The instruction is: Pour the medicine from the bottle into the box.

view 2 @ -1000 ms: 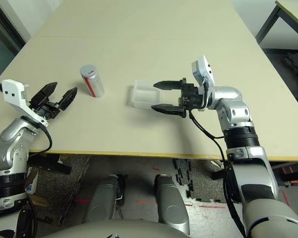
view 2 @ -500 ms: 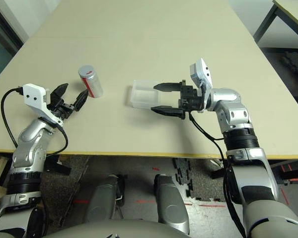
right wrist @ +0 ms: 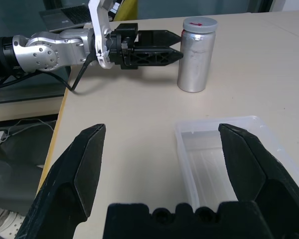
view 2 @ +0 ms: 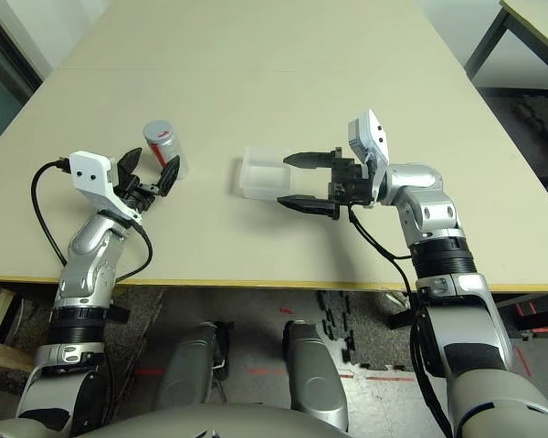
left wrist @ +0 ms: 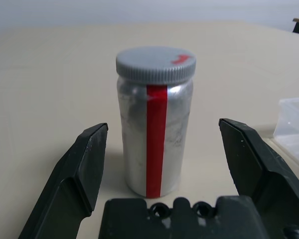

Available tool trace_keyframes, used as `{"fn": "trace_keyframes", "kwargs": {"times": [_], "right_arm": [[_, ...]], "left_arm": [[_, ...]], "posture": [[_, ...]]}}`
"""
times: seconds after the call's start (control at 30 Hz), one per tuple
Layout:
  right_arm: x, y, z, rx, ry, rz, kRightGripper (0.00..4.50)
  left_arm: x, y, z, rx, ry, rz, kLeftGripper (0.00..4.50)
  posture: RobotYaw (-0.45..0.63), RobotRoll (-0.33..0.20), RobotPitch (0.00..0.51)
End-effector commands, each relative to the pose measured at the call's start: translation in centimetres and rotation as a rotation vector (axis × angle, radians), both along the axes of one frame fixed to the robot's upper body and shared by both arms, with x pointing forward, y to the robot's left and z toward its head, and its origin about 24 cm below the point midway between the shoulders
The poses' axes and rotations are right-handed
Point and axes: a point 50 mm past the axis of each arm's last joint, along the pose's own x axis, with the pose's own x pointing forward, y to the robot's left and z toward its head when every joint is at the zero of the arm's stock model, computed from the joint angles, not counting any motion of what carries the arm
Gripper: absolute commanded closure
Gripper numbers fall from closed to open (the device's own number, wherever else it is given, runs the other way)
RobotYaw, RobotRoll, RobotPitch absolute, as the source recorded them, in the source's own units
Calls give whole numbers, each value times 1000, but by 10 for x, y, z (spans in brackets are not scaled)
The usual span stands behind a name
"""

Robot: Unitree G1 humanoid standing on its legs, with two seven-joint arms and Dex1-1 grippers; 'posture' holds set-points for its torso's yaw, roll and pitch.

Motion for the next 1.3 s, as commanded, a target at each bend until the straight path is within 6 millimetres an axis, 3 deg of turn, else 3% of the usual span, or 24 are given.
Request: {"fn": "trace_keyframes", "kwargs": {"times": [0.03,1.3], "right_arm": [[-1,-1,-2,-14,-9,-1,0],[0,-2,-7,-40,-39,-18,0]], "left_arm": [[4,-3,-3,3,5,12,23],[57,-9,-1,58,19,2,23]], "posture": [[-33,0,131],[-73,0,124]]}}
